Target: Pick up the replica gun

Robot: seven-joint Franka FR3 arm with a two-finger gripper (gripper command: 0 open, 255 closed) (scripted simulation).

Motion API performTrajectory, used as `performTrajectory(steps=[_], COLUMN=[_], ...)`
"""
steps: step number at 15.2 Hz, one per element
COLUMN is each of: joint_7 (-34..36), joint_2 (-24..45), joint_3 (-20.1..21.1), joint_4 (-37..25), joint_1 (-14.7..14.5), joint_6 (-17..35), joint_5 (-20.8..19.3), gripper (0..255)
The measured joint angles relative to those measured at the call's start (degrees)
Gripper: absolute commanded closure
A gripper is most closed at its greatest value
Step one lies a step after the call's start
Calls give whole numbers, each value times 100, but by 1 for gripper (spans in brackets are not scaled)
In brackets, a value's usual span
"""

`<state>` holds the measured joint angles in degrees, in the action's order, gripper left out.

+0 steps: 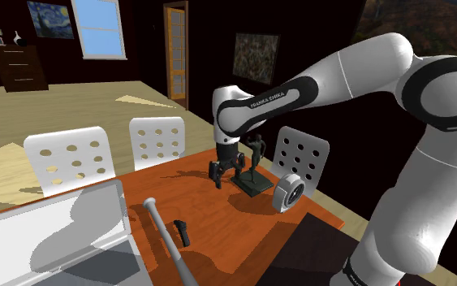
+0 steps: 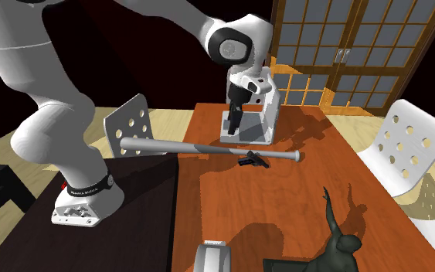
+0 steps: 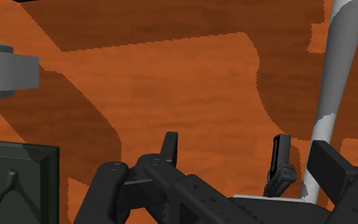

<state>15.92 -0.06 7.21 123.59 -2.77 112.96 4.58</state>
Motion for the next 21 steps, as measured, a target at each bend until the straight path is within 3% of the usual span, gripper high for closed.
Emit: performTrajectory(steps=[9,18,21], joint_7=[644,1178,1210], joint_2=[2138,4393,4717], joint_3=[139,181,178], joint_4=[-1467,-3711,-3966], joint_1=[-238,-513,-548], joint_6=[164,-281,-250], joint_5=[170,330,341], gripper=[0,0,0])
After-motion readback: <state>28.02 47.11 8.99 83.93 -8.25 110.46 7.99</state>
